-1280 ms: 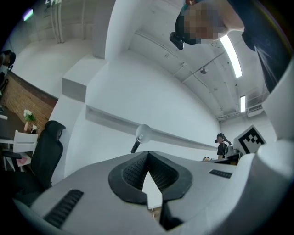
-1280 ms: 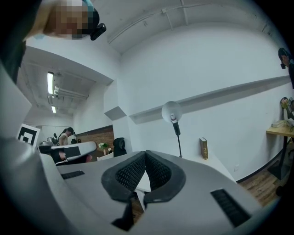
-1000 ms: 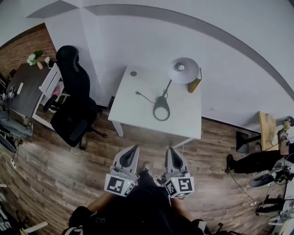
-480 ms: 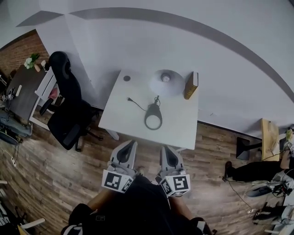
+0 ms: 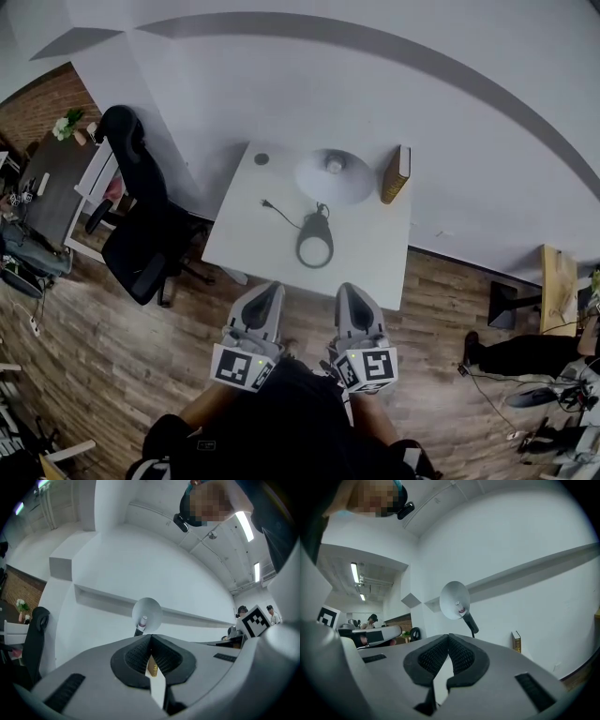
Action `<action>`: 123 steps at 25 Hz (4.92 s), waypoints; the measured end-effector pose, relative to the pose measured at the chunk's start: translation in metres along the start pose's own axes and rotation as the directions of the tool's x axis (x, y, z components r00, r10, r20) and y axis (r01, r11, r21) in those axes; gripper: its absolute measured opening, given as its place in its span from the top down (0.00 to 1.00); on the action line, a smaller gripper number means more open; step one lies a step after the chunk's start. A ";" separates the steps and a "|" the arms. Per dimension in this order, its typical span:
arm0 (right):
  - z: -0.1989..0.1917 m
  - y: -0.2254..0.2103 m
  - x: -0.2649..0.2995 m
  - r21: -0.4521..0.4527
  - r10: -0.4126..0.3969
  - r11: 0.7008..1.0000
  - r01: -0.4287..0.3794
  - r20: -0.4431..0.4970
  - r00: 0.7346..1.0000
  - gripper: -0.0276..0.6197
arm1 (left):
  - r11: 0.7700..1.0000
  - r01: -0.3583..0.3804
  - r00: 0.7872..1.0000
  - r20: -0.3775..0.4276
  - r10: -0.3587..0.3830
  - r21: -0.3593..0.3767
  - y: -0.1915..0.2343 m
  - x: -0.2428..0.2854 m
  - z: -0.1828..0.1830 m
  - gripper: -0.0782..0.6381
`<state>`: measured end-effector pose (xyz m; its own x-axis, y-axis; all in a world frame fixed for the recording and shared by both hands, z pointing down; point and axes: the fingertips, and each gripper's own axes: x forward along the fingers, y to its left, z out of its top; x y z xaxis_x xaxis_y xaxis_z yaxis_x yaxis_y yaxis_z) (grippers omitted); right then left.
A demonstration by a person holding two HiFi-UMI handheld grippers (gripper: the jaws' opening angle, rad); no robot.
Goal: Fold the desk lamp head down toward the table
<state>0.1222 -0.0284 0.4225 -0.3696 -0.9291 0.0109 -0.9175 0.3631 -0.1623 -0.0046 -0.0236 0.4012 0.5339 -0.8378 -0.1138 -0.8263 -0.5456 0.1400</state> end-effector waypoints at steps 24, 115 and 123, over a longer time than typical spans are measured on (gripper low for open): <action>0.046 -0.049 0.088 0.001 -0.054 0.999 0.054 0.062 0.997 0.88 | 0.999 0.021 0.997 0.079 -0.023 0.024 0.056 0.106 0.034 0.85; -0.055 -0.081 0.124 -0.046 -0.074 0.996 0.071 -0.057 0.996 0.93 | 0.992 0.094 0.994 -0.057 -0.089 0.082 0.074 0.147 -0.085 0.85; -0.081 -0.091 0.131 -0.109 -0.106 0.989 0.097 -0.080 0.991 0.93 | 0.989 0.090 0.995 -0.058 -0.084 0.120 0.080 0.151 -0.116 0.85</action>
<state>0.1451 -0.1769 0.5190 -0.2805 -0.9538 0.1073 -0.9596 0.2764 -0.0519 0.0303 -0.1960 0.5097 0.6109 -0.7888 -0.0679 -0.7901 -0.6128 0.0100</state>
